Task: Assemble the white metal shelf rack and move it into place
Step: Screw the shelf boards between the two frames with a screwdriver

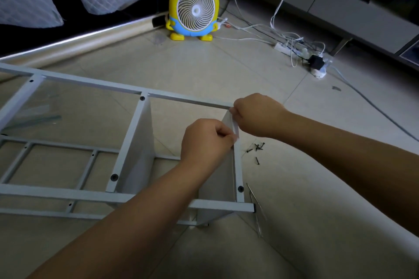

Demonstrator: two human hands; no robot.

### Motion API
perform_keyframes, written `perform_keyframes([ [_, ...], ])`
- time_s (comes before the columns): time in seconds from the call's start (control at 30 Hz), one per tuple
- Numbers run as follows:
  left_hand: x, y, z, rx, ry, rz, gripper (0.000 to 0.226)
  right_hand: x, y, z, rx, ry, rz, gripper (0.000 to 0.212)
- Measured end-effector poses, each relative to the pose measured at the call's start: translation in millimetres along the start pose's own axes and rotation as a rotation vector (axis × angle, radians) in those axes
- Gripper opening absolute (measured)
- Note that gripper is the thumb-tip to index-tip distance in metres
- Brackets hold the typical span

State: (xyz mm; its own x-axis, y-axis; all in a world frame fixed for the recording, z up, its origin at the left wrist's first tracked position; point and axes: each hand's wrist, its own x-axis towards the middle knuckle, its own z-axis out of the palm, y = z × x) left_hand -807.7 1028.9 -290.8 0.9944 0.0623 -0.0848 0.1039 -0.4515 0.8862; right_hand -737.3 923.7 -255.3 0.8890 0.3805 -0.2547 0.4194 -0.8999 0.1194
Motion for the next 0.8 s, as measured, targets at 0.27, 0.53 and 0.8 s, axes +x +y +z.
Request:
perform_keyframes([
  [0.27,-1.6,2.5,-0.6,0.067,0.054,0.006,0.014,-30.9,33.0,11.4,0.492,0.175,0.136,0.054],
  [0.53,-12.7,6.9,8.3,0.454,0.121,0.239,0.017,-86.7,61.8,214.1,0.426,-0.297,0.39,0.017],
  [0.8,-20.4,5.6,10.2,0.573,0.104,0.359,0.02,-96.1,41.5,296.1,0.453,-0.192,0.596,0.019],
])
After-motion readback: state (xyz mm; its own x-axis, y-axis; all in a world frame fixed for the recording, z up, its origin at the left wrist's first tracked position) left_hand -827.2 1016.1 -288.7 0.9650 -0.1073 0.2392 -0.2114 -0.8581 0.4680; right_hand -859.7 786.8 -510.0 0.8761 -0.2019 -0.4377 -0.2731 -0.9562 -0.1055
